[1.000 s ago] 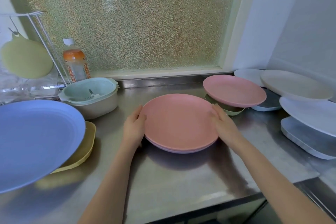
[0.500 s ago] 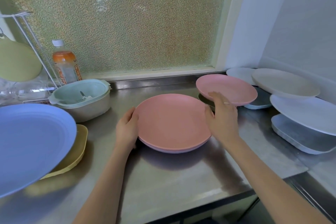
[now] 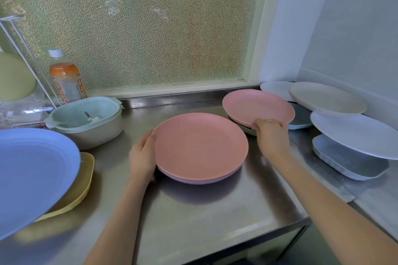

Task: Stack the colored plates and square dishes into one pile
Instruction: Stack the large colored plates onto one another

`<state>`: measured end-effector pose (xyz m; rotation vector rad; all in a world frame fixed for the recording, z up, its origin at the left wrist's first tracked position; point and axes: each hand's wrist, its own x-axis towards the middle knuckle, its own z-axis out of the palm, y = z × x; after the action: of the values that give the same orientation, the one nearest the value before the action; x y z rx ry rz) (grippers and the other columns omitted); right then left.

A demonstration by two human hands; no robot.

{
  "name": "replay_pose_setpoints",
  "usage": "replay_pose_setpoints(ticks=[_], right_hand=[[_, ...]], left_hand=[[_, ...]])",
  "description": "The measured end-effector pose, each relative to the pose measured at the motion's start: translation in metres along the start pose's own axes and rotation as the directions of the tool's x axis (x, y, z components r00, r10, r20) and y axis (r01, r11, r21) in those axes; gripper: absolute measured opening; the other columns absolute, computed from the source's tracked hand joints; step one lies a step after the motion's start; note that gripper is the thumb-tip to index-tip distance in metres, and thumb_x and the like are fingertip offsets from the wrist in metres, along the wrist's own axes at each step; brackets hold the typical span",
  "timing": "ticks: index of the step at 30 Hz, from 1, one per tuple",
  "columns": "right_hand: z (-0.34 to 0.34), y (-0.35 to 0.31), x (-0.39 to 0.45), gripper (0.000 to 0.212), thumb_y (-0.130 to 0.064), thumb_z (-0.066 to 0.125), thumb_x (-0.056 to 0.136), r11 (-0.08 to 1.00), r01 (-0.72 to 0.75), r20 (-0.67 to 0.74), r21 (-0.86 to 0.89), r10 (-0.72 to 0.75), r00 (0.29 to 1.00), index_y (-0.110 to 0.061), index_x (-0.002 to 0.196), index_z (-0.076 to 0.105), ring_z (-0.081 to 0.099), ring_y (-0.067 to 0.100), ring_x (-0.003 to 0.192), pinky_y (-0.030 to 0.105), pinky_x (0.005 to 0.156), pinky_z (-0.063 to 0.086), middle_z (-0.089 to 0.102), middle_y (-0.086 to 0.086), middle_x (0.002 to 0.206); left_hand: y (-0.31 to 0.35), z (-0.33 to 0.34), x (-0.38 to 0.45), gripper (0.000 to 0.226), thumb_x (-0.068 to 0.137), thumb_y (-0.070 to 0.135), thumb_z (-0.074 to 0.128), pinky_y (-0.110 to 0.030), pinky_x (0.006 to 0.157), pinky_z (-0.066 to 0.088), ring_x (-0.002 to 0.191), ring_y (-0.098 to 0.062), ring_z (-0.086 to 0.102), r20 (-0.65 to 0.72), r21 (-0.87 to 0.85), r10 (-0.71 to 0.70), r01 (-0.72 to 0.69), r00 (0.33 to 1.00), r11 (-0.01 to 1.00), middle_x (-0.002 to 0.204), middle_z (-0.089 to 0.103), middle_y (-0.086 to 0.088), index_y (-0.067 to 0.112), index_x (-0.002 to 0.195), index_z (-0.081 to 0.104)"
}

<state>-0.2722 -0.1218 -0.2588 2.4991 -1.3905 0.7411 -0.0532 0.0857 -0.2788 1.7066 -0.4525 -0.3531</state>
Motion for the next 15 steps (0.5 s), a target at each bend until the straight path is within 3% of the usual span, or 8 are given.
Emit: replay_pose_setpoints(ticks=[3,8,11,15], right_hand=[[-0.004,-0.005,-0.004,0.024,0.001,0.048,0.087,0.999,0.019,-0.047,0.042,-0.017,0.999,-0.013,0.089,0.068,0.056,0.033,0.08,0.036,0.075,0.037,0.069,0.013,0.08],[-0.028,-0.014,-0.007,0.02,0.001,0.053,0.084,0.988,0.042,-0.226,0.15,-0.007,0.974,-0.009,0.091,0.069,0.06,0.036,0.074,0.038,0.067,0.042,0.07,0.015,0.076],[-0.048,-0.032,-0.021,0.015,-0.002,0.057,0.082,0.946,0.137,-0.295,0.294,-0.046,0.954,-0.008,0.088,0.07,0.061,0.037,0.071,0.041,0.064,0.047,0.07,0.013,0.075],[-0.061,-0.058,-0.058,0.024,0.004,0.067,0.07,0.883,0.326,-0.298,0.337,-0.229,0.927,-0.014,0.086,0.07,0.063,0.031,0.073,0.039,0.068,0.047,0.072,0.003,0.08]], left_hand=[[0.001,0.0,-0.001,0.048,0.095,0.034,0.045,-0.048,0.106,0.041,0.125,-0.036,0.054,0.003,-0.002,-0.004,0.004,1.0,1.0,0.134,0.059,-0.018,0.001,0.127,0.058],[-0.001,0.002,-0.002,0.044,0.098,0.03,0.047,-0.03,0.106,0.034,0.132,-0.022,0.048,0.056,0.016,0.06,-0.061,0.997,0.998,0.143,0.054,-0.008,0.01,0.136,0.055],[-0.002,0.002,-0.001,0.044,0.099,0.031,0.047,-0.025,0.102,0.032,0.132,-0.019,0.047,0.044,0.008,0.075,-0.076,0.996,0.997,0.144,0.052,-0.006,0.012,0.138,0.053],[-0.004,0.002,0.0,0.041,0.1,0.032,0.045,-0.025,0.099,0.034,0.127,-0.015,0.05,0.051,-0.012,0.096,-0.096,0.994,0.995,0.142,0.055,-0.006,0.013,0.135,0.056]])
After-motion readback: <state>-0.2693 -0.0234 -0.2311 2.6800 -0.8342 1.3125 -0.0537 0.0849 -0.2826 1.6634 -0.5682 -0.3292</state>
